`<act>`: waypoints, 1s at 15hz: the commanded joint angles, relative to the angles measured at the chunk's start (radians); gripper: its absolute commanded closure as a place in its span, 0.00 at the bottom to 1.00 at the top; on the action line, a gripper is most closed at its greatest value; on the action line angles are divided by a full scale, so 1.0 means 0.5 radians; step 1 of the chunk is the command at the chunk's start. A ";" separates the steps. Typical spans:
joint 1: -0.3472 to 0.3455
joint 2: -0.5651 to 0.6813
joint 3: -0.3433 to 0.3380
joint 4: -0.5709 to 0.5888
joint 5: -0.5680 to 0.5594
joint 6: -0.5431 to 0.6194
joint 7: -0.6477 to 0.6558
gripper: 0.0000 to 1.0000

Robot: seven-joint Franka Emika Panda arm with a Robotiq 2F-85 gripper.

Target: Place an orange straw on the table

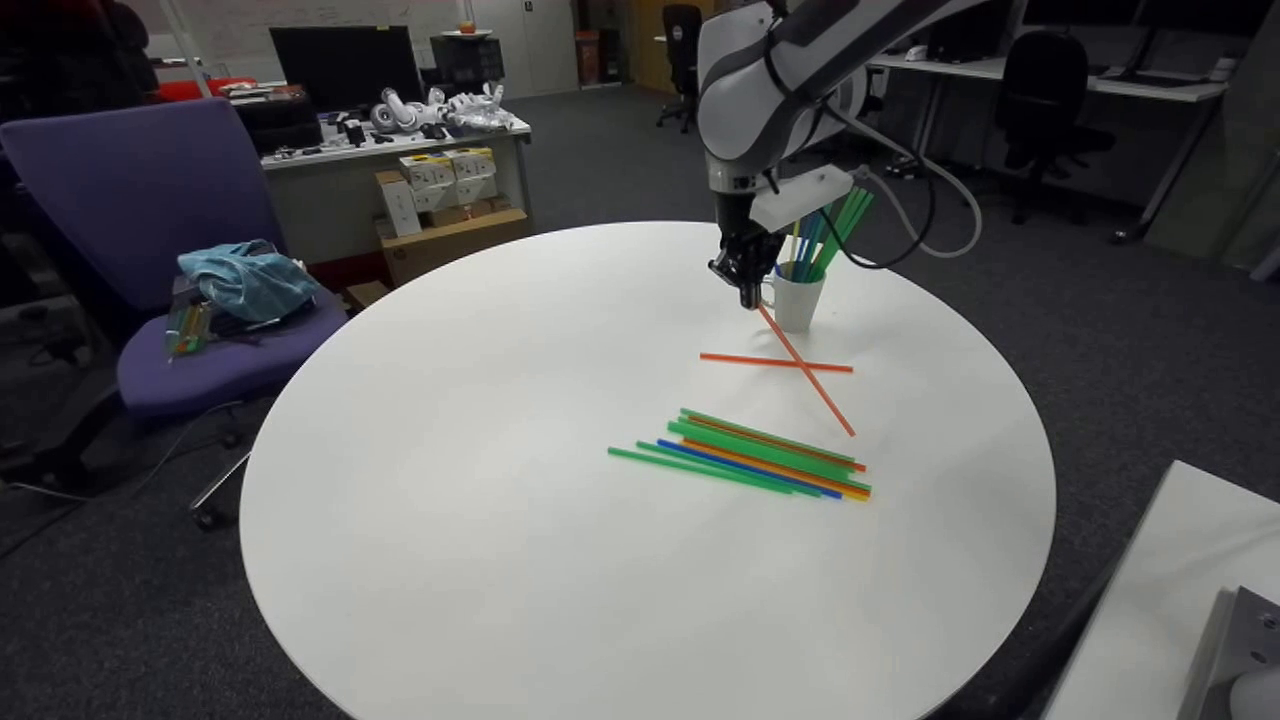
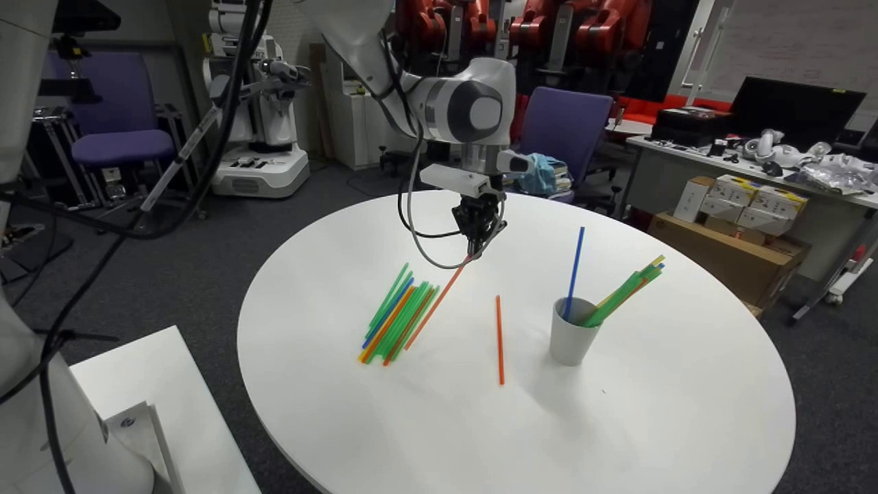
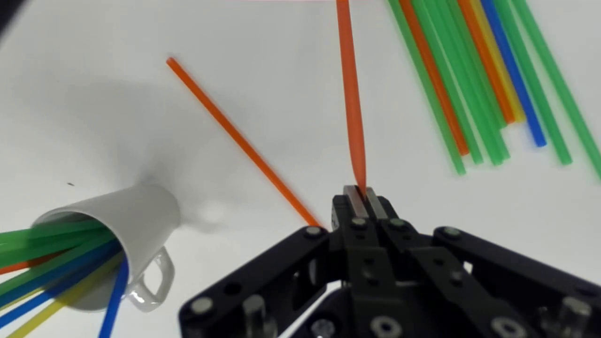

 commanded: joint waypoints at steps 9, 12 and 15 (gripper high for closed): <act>-0.143 -0.125 0.134 -0.228 0.118 -0.232 -0.877 1.00; -0.170 -0.152 0.156 -0.272 0.151 -0.185 -1.009 1.00; -0.196 -0.205 0.171 -0.309 0.192 -0.170 -1.104 1.00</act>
